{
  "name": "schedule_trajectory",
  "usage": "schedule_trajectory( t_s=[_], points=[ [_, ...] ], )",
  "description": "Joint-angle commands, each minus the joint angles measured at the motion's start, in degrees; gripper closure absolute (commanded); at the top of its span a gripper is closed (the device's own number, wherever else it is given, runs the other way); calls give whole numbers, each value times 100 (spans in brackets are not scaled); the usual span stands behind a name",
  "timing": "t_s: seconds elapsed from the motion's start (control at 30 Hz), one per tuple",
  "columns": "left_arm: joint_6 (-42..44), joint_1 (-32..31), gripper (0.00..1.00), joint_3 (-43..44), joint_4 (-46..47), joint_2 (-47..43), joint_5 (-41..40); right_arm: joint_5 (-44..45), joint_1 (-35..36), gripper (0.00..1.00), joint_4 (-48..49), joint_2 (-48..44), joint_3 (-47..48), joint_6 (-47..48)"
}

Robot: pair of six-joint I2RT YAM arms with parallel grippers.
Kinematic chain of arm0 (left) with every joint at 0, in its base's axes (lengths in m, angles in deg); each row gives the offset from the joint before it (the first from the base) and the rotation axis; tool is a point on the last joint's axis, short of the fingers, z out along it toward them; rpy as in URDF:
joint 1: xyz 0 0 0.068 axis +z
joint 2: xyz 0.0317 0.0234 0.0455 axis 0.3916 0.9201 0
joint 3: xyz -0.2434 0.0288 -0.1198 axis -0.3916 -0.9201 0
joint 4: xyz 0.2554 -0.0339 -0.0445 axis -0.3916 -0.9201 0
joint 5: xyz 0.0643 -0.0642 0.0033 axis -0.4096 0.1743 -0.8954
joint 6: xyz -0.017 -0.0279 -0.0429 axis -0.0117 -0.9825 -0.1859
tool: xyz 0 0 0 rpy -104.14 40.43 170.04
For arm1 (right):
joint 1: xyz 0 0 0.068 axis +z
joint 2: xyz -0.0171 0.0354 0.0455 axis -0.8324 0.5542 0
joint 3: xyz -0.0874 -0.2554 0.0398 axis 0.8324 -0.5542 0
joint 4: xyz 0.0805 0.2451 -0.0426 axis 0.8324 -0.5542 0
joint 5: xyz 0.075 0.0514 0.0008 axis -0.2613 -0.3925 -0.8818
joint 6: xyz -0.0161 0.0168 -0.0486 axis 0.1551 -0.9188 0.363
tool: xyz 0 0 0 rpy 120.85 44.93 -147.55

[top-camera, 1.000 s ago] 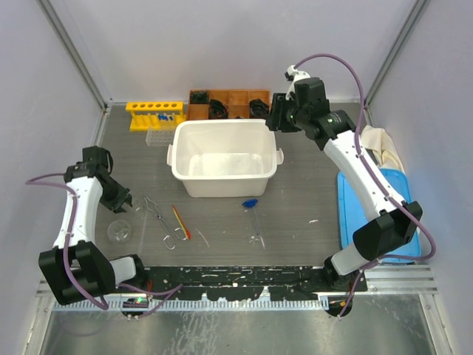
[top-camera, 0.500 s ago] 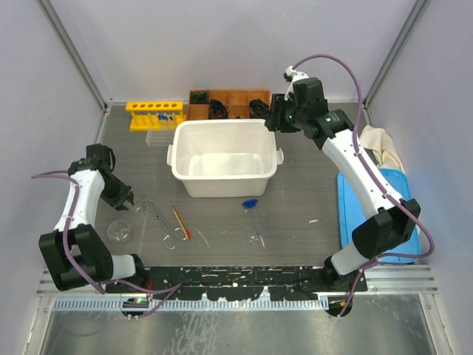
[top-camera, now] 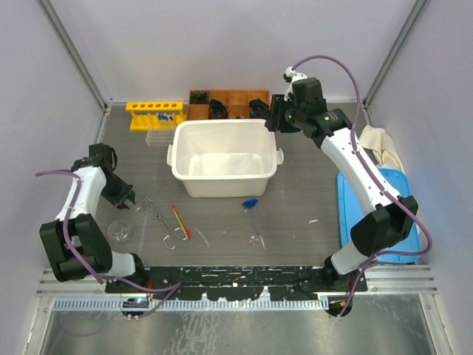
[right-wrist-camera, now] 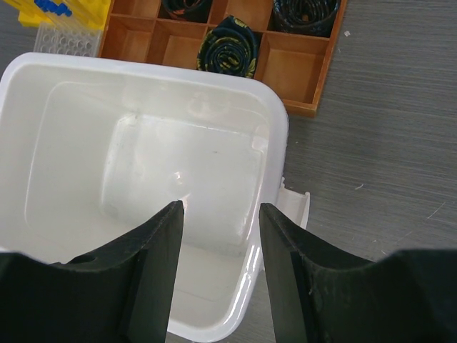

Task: Organize the chemistry lab equipment
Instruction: Pick up the collection bottle at the center of the board.

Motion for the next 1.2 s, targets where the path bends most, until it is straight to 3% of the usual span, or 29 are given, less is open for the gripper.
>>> schedule_trajectory(
  t_s=[0.0, 0.37, 0.6, 0.9, 1.17],
  points=[
    [64, 41, 73, -53, 223, 43, 17, -49, -50, 47, 280, -59, 160, 79],
    [24, 41, 76, -435, 459, 71, 80, -116, -90, 47, 280, -51, 124, 46],
    [52, 41, 99, -393, 458, -2, 152, -184, -94, 47, 279, -34, 115, 26],
    [86, 46, 100, -69, 90, -254, 201, -220, -99, 47, 280, -50, 113, 26],
    [-98, 42, 100, 864, -326, -461, 449, -322, -94, 47, 297, -17, 113, -16]
  ],
)
